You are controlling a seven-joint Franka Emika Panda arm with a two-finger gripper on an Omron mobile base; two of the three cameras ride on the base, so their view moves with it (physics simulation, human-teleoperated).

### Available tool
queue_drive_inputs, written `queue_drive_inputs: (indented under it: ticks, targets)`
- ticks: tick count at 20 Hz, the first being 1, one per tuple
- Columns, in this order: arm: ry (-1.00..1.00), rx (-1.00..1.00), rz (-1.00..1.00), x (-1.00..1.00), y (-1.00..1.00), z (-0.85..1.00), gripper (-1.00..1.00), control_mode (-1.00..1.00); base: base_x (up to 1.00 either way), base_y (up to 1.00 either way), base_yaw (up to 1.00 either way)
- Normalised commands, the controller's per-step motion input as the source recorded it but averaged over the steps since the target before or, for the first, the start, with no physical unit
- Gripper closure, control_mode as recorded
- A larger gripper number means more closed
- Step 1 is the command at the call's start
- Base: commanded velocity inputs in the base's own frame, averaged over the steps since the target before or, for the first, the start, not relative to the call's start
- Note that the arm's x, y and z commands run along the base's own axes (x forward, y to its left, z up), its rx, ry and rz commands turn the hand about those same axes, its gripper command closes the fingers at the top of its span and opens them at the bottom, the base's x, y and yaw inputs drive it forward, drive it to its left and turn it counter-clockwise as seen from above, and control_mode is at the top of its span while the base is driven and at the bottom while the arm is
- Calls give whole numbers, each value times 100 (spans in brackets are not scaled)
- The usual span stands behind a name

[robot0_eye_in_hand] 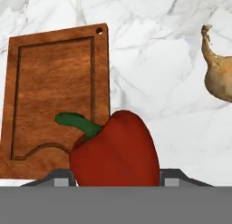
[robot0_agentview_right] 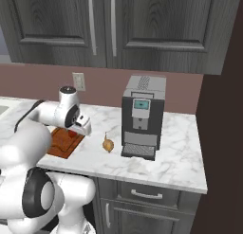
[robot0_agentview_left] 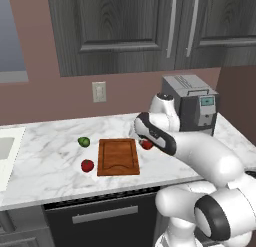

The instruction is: Place the avocado, onion, tomato, and bell pepper on the cutting board.

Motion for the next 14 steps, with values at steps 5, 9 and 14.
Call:
queue_drive_inputs:
  ticks: [5, 9, 14]
  targets:
    - [1, -2, -10, 58, 84, 1, 100, -100, 0, 0, 0]
    - [3, -1, -7, 66, 60, -1, 100, -100, 0, 0, 0]
    - [0, 0, -1, 14, 6, 0, 100, -100, 0, 0, 0]
